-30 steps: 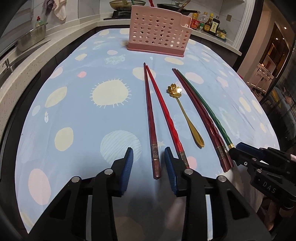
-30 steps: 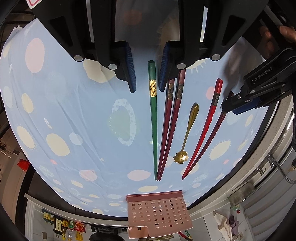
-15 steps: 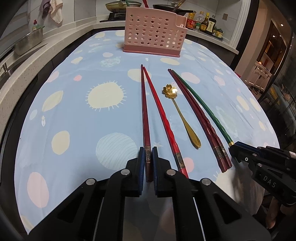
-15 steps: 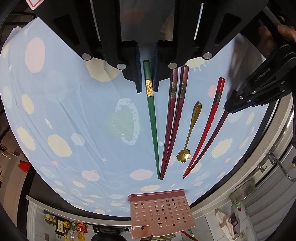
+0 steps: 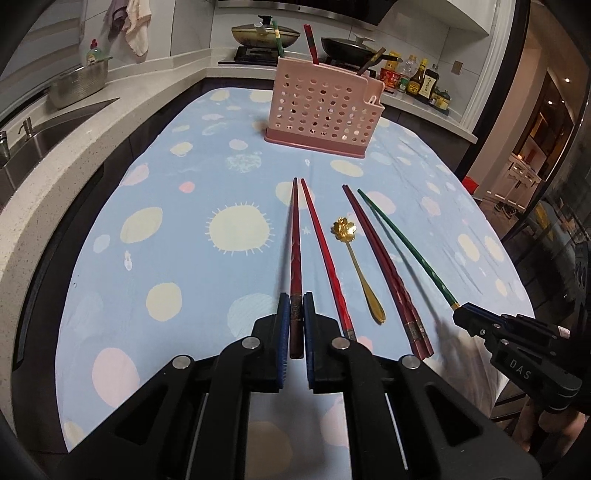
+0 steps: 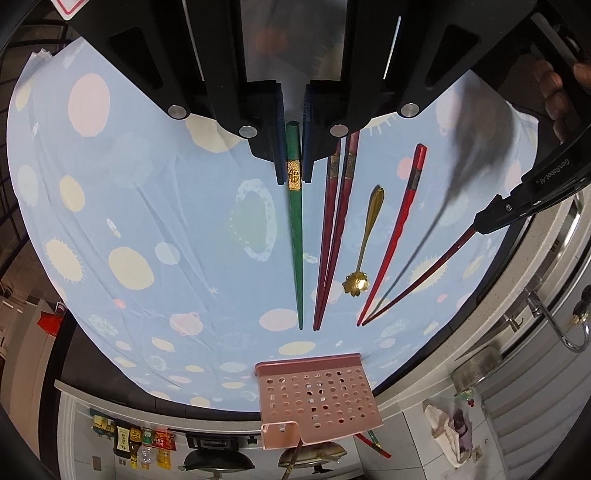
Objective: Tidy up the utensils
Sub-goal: 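Lift the dark-red chopstick with the left tool while the right tool lifts the green chopstick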
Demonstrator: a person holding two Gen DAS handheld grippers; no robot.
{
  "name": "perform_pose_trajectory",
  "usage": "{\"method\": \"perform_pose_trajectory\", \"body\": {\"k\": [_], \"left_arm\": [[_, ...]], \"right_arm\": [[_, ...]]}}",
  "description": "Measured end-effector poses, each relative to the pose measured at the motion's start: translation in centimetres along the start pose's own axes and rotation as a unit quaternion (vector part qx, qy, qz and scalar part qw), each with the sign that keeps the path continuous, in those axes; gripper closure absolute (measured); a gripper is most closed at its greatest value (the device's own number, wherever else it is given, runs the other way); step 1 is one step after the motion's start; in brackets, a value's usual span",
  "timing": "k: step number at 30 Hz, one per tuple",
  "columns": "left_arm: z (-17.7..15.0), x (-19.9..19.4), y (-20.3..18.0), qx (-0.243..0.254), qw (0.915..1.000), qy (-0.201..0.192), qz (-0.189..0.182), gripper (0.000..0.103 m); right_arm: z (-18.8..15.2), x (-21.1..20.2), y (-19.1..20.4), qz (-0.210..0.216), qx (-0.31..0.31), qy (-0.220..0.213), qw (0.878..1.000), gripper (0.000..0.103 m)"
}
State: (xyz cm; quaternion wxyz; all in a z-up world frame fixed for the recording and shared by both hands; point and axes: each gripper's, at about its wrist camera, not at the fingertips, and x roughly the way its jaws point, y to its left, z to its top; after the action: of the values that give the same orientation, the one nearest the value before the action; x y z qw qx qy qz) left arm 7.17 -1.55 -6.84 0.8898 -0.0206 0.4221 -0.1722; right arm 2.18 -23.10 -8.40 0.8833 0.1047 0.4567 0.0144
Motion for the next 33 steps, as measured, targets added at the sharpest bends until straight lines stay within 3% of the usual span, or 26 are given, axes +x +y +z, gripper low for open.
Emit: {"method": "perform_pose_trajectory", "body": {"k": [17,33], "left_arm": [[5.7,-5.4,0.8,-0.036,0.9957,-0.08,-0.03,0.096],[12.1,-6.6,0.9,-0.034,0.989,-0.14,-0.034,0.096]], "right_arm": [[7.6,-7.5,-1.0,0.027,0.037,-0.122,0.991,0.095],[13.8,-9.5,-2.5,0.03,0.054,-0.193,0.979,0.095]]}}
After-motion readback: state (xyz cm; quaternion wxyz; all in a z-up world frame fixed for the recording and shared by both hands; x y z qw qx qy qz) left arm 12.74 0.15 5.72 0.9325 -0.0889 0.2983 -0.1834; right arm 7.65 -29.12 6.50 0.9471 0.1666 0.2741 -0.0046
